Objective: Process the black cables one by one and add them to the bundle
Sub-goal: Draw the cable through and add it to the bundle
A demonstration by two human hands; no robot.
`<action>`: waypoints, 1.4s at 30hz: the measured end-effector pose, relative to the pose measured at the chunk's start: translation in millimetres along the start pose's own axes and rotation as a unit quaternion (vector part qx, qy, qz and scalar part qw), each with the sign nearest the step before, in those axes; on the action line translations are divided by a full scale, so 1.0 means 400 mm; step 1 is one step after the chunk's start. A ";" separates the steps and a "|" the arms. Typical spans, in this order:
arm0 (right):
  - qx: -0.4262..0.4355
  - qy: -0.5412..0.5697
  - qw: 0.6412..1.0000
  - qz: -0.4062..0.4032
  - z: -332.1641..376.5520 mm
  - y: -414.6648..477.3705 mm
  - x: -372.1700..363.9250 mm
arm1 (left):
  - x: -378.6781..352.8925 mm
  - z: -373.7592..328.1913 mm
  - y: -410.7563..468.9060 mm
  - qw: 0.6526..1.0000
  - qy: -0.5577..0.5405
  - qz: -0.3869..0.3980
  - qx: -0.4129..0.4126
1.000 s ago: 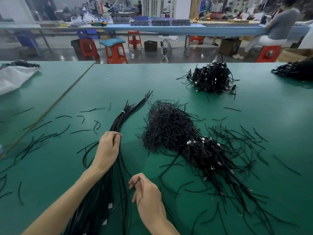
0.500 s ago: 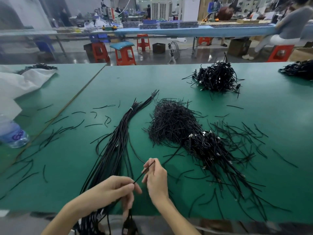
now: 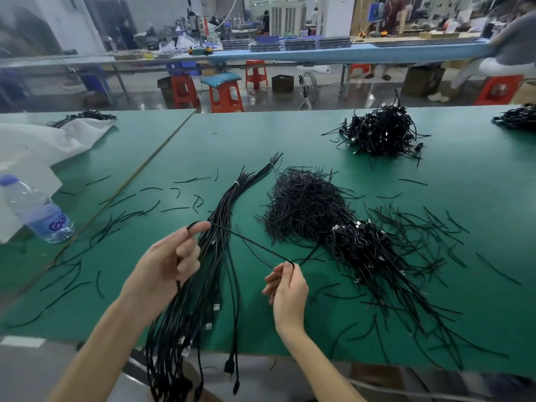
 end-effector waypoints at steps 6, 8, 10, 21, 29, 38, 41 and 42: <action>-0.006 0.011 1.000 -0.020 0.003 0.005 0.006 | -0.032 -0.015 0.060 0.987 -0.126 -0.092 -0.041; -0.012 0.017 1.000 -0.023 0.003 0.006 0.009 | -0.030 -0.029 0.073 0.984 -0.132 -0.094 -0.070; -0.011 0.013 1.000 -0.025 0.004 0.007 0.007 | -0.024 -0.041 0.083 0.985 -0.128 -0.069 -0.097; 0.057 -0.114 0.991 0.045 0.064 0.013 0.012 | -0.082 0.003 0.076 0.992 0.088 0.073 -0.059; 0.127 -0.242 0.962 -0.021 0.147 0.054 0.095 | -0.103 0.036 0.059 0.934 0.341 0.102 -0.010; 0.285 -0.392 0.872 -0.067 0.158 0.010 0.111 | -0.140 0.091 0.061 0.854 0.513 0.074 0.044; 0.333 -0.399 0.851 -0.073 0.158 -0.015 0.106 | -0.137 0.106 0.062 0.812 0.579 0.059 0.046; 0.368 -0.411 0.832 -0.060 0.159 -0.025 0.105 | -0.138 0.109 0.062 0.802 0.594 0.055 0.045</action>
Point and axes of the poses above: each hand's wrist, its own y-axis towards the middle knuckle, its own x-axis out of the back of the hand, z = x × y, the point moved 1 cm from there along y, towards the middle knuckle, and after that the axes turned 8 degrees about -z, right-handed, at the moved point
